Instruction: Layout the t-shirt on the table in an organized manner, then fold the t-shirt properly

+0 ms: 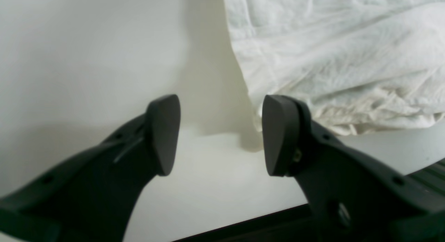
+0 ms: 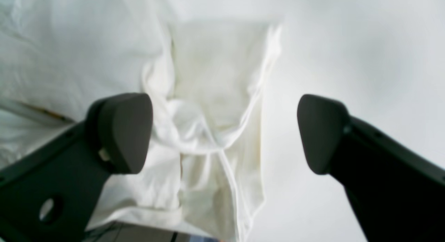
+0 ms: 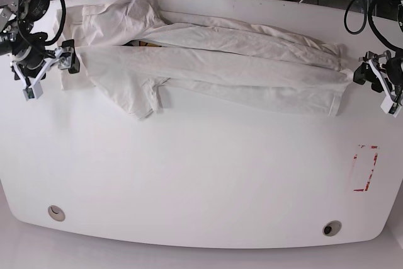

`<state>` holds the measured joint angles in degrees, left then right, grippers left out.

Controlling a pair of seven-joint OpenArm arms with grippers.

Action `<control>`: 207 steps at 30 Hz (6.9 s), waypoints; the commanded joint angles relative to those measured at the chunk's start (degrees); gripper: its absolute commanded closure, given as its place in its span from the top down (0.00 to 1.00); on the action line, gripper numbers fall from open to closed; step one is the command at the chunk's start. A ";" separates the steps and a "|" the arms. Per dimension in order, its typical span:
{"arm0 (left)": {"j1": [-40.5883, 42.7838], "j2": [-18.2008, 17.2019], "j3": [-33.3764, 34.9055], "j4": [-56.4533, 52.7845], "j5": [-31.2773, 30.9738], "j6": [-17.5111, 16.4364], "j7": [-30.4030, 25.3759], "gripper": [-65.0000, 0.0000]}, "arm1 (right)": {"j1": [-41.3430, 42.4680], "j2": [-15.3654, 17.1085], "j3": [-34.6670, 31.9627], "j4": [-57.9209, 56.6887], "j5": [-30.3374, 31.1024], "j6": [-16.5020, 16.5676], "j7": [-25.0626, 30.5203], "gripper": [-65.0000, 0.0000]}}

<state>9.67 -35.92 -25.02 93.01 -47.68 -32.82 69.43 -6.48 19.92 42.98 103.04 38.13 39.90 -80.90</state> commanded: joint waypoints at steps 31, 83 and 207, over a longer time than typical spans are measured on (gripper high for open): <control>-7.25 -4.21 -0.61 1.45 -1.15 0.07 -0.02 0.54 | 20.33 -4.05 -11.64 -26.87 0.33 0.10 4.64 0.98; -7.25 -0.69 -0.35 1.19 -0.63 0.07 -0.11 0.54 | 17.87 -3.18 -26.50 -32.93 30.75 0.10 0.90 0.07; -2.51 15.92 8.62 0.66 10.45 -0.19 -0.37 0.40 | 3.27 4.39 -18.32 -31.88 -18.31 0.10 31.45 0.06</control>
<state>8.25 -19.09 -16.12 92.84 -36.60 -32.99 69.63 -2.63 23.81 24.82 71.83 25.58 41.82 -44.56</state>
